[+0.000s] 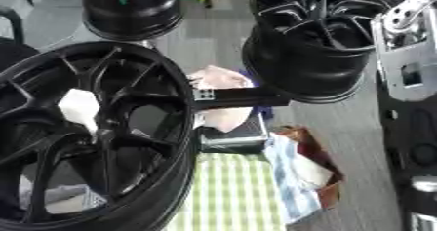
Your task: Pull the pin out of the wheel hub.
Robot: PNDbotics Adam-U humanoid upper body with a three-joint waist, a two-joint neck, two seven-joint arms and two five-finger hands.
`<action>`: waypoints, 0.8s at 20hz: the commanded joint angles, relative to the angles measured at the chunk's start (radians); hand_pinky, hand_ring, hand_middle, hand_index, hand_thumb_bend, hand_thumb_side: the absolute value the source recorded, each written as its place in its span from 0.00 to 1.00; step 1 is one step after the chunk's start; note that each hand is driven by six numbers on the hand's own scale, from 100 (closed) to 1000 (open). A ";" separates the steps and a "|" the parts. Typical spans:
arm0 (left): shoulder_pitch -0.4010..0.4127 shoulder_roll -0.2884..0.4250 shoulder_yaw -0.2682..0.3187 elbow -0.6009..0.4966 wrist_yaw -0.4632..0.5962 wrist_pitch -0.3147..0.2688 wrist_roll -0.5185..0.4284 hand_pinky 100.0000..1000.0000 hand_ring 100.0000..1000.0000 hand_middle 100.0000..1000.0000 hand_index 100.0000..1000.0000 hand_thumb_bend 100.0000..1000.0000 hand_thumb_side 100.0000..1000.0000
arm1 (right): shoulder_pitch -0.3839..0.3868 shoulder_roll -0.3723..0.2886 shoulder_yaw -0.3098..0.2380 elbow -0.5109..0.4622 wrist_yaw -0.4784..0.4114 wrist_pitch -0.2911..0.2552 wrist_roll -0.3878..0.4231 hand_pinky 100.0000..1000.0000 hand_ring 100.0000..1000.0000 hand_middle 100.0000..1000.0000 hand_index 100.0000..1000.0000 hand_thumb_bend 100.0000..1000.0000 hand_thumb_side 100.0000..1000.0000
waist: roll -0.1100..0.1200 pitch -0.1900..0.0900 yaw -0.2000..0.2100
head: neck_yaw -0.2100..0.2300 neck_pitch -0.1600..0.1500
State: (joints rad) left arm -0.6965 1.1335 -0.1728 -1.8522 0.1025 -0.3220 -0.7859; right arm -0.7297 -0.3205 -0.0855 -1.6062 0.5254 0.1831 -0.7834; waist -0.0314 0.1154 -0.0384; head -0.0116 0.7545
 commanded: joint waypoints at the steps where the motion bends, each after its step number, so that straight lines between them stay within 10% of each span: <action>1: -0.026 0.030 -0.022 -0.019 -0.017 -0.041 -0.054 0.86 0.80 0.72 0.86 0.34 0.41 | -0.018 -0.020 0.002 -0.018 -0.005 -0.004 0.004 0.70 0.72 0.65 0.79 0.00 0.46 | 0.005 -0.011 -0.002 | 0.003 -0.012; 16: -0.045 0.077 -0.214 -0.145 -0.117 0.042 0.026 0.86 0.82 0.75 0.87 0.44 0.41 | -0.025 -0.019 0.014 -0.008 -0.026 -0.012 0.006 0.69 0.72 0.64 0.79 0.00 0.49 | 0.018 0.000 -0.015 | 0.004 -0.023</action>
State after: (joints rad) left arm -0.7318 1.1744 -0.3850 -1.9811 -0.0047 -0.2861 -0.7724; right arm -0.7313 -0.3205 -0.0723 -1.6054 0.5060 0.1742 -0.7773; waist -0.0158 0.1259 -0.0534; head -0.0092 0.7448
